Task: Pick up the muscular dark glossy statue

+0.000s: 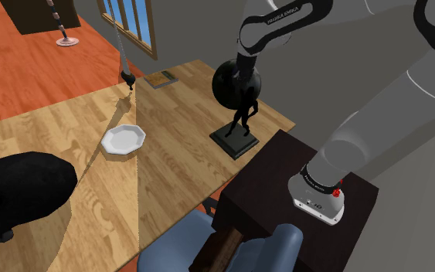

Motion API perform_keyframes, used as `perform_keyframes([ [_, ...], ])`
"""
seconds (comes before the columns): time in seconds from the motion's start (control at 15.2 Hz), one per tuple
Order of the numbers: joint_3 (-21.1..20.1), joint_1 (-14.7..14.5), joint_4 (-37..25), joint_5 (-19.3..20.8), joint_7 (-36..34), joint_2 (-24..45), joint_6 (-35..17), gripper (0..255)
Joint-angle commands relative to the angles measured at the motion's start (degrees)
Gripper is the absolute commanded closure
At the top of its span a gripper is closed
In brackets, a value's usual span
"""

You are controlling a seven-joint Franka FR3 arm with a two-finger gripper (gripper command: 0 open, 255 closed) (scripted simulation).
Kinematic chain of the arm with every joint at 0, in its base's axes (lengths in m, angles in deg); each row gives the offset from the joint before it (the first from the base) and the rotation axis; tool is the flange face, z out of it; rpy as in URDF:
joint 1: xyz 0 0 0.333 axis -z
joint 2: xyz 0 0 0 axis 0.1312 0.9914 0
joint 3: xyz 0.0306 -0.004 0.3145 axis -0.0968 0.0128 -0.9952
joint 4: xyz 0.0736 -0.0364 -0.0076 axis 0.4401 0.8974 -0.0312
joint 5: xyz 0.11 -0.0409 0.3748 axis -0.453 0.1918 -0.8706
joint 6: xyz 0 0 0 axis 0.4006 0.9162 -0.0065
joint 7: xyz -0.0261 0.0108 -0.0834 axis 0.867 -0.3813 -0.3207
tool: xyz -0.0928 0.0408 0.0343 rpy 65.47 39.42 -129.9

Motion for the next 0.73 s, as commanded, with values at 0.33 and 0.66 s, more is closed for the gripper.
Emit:
perform_keyframes([
  [0.33,-0.06,0.04,-2.95,0.22,-0.20,-2.77,5.67,255],
  [0.66,-0.10,0.05,-4.48,0.29,-0.28,-3.77,8.20,255],
])
